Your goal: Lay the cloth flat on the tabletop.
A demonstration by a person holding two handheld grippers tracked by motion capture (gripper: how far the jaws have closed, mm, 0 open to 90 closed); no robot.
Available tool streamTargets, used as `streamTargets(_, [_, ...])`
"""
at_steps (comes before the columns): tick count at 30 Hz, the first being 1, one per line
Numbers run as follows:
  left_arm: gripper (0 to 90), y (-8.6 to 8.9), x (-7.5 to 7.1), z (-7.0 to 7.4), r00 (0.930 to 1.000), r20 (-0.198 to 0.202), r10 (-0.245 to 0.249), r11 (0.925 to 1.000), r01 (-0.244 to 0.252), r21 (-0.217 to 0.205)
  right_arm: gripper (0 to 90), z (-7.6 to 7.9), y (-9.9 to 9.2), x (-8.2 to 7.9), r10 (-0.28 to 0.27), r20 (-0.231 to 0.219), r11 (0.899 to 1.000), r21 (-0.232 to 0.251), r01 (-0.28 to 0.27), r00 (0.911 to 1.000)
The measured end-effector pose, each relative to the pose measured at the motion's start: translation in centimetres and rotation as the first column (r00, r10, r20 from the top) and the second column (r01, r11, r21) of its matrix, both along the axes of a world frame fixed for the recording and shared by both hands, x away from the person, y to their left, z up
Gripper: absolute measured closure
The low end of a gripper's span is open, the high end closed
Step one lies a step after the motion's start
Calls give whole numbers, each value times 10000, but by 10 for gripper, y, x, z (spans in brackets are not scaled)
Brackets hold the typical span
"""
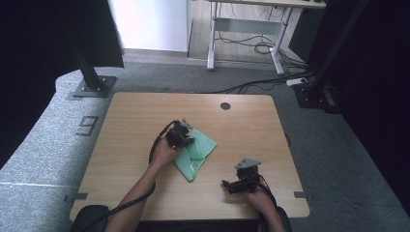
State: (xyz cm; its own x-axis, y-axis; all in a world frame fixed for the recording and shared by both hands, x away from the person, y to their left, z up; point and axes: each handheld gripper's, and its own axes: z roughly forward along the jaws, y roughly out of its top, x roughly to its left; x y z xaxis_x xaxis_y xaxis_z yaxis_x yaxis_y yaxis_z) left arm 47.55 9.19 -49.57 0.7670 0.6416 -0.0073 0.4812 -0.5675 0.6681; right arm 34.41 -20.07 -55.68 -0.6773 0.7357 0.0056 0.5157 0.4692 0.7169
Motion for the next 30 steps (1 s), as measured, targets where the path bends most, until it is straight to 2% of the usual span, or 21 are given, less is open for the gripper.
streamTargets(1, [834, 3, -1, 6, 9998, 177, 109, 9998, -105, -190, 0, 0, 0, 0, 4, 5, 10000, -1, -4, 10000])
streamTargets(2, [833, 3, -1, 6, 9998, 177, 109, 9998, -105, -190, 0, 0, 0, 0, 19, 19, 10000, -14, -19, 10000])
streamTargets(3, [829, 9, -1, 18, 9987, 448, 263, 9984, -240, -510, 0, 0, 0, 0, 16, 20, 10000, -8, -16, 10000])
streamTargets(6, [814, 20, -3, 28, 9961, 698, 542, 9958, -488, -769, 0, 0, 0, 0, 20, 20, 10000, -13, -20, 10000])
streamTargets(7, [814, 20, -3, 28, 9961, 698, 542, 9958, -488, -769, 0, 0, 0, 0, 20, 20, 10000, -13, -20, 10000])
streamTargets(8, [813, 29, -4, 31, 9936, 776, 818, 9929, -745, -923, 0, 0, 0, 0, 20, 22, 10000, -16, -20, 10000])
streamTargets(9, [814, 29, -4, 31, 9936, 776, 818, 9929, -745, -923, 0, 0, 0, 0, 20, 22, 10000, -16, -20, 10000])
streamTargets(10, [815, 38, -5, 30, 9908, 765, 1118, 9898, -1041, -976, 0, 0, 0, 0, 18, 21, 10000, -15, -18, 10000])
streamTargets(11, [815, 38, -5, 30, 9908, 765, 1118, 9898, -1041, -976, 0, 0, 0, 0, 18, 21, 10000, -15, -18, 10000])
streamTargets(13, [815, 48, -5, 25, 9878, 668, 1403, 9866, -1339, -929, 0, 0, 0, 0, 20, 21, 10000, -17, -20, 10000])
streamTargets(16, [815, 68, -6, 11, 9802, 332, 1950, 9785, -1920, -757, 0, 0, 0, 0, 6, 0, 10000, -7, -6, 10000])
streamTargets(18, [815, 71, -7, 8, 9784, 268, 2051, 9762, -2025, -773, 0, 0, 0, 0, 7, 4, 10000, -8, -7, 10000])
streamTargets(20, [815, 85, -10, -2, 9718, 8, 2359, 9692, -2352, -725, 0, 0, 0, 0, 9, 4, 10000, -7, -9, 10000])
streamTargets(24, [815, 99, -13, -19, 9628, -315, 2685, 9618, -2697, -461, 0, 0, 0, 0, 4, -1, 10000, -8, -4, 10000])
streamTargets(27, [812, 104, -14, -25, 9600, -450, 2762, 9603, -2776, -274, 0, 0, 0, 0, -5, 0, 10000, -2, 5, 10000])
streamTargets(28, [811, 108, -14, -31, 9560, -612, 2869, 9575, -2882, -133, 0, 0, 0, 0, -2, 0, 10000, 0, 2, 10000])
streamTargets(29, [806, 108, -14, -31, 9560, -612, 2869, 9575, -2882, -133, 0, 0, 0, 0, -2, 0, 10000, 0, 2, 10000])
streamTargets(30, [794, 112, -15, -35, 9521, -721, 2973, 9543, -2987, -97, 0, 0, 0, 0, 1, 7, 10000, -2, -1, 10000])
